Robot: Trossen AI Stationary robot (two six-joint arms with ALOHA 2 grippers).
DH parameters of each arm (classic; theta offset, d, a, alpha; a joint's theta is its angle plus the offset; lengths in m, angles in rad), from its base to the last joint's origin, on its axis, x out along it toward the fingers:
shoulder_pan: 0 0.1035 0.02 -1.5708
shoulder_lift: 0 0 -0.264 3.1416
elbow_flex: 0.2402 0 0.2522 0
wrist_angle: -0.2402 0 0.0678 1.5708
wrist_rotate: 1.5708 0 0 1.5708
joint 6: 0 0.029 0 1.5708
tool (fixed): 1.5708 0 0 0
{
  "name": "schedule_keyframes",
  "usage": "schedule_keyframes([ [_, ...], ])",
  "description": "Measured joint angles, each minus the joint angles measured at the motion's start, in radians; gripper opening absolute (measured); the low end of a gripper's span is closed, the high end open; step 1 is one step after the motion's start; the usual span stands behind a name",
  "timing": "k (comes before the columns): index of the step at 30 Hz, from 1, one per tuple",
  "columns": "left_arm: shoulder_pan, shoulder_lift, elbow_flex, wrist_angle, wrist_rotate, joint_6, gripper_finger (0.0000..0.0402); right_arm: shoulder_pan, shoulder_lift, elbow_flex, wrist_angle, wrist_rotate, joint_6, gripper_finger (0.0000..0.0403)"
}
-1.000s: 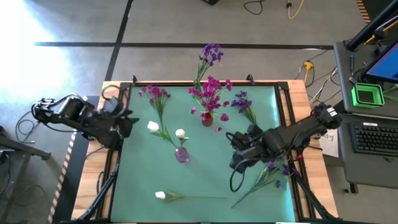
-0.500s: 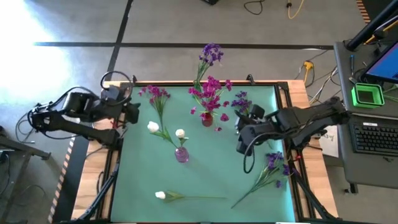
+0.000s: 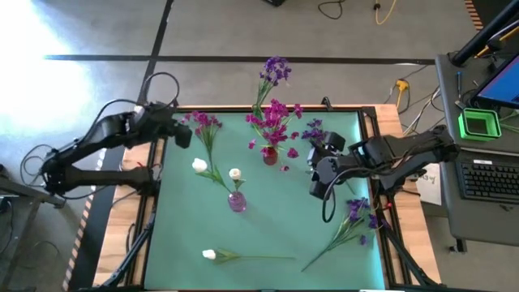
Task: Sort flowers into vase by color
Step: Put the pink flower into the red vase
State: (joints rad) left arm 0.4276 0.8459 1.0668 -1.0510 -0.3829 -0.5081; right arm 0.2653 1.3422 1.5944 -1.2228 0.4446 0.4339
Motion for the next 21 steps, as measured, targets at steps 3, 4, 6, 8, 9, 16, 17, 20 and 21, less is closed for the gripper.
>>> schedule_keyframes([
  [3,0.076,0.013,-0.077,0.085,0.043,0.026,0.0194,0.000,0.000,0.000,-0.001,-0.010,-0.001,0.0201],
  [4,0.099,0.018,-0.101,0.103,0.050,0.028,0.0191,0.000,0.000,0.000,-0.001,-0.018,-0.001,0.0201],
  [6,0.145,0.027,-0.149,0.129,0.064,0.028,0.0187,0.000,0.000,0.000,-0.002,-0.034,-0.001,0.0201],
  [8,0.177,0.036,-0.200,0.152,0.098,0.027,0.0184,0.000,0.000,0.000,-0.002,-0.036,-0.001,0.0201],
  [9,0.190,0.040,-0.228,0.168,0.115,0.019,0.0183,0.000,0.000,0.000,-0.002,-0.036,-0.001,0.0201],
  [16,0.207,0.072,-0.400,0.290,0.161,-0.062,0.0195,0.000,0.000,0.000,0.000,-0.034,-0.015,0.0201],
  [17,0.207,0.079,-0.417,0.309,0.161,-0.064,0.0201,0.000,0.000,0.000,0.001,-0.034,-0.015,0.0201],
  [20,0.207,0.104,-0.454,0.388,0.161,-0.069,0.0224,0.000,0.000,0.000,0.001,-0.034,-0.015,0.0201],
  [21,0.207,0.115,-0.461,0.409,0.161,-0.069,0.0232,0.000,0.000,0.000,0.001,-0.034,-0.013,0.0201],
])
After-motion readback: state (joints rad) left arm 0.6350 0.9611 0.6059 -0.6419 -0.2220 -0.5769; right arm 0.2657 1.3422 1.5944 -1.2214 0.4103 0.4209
